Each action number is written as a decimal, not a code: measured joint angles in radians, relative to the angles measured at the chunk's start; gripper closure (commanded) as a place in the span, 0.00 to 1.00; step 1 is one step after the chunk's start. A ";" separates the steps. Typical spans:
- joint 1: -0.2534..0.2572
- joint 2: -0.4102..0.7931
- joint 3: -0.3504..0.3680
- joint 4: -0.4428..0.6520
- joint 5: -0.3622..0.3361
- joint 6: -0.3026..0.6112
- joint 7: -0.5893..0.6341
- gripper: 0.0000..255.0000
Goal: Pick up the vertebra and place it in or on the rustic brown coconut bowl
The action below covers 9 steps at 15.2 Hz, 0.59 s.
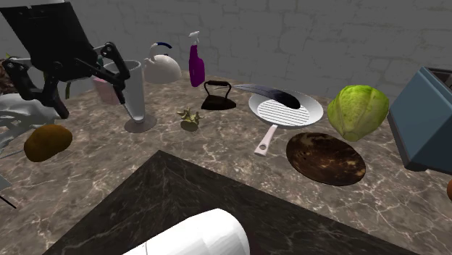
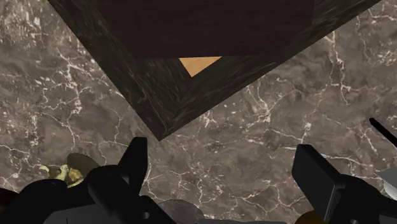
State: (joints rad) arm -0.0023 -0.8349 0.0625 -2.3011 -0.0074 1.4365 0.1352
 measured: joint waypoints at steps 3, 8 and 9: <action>-0.005 0.009 -0.022 -0.018 -0.020 0.030 -0.028 0.00; -0.025 0.056 -0.107 -0.076 -0.092 0.149 -0.131 0.00; -0.029 0.073 -0.122 -0.076 -0.104 0.171 -0.151 0.00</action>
State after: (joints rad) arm -0.0311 -0.7614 -0.0599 -2.3774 -0.1115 1.6070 -0.0153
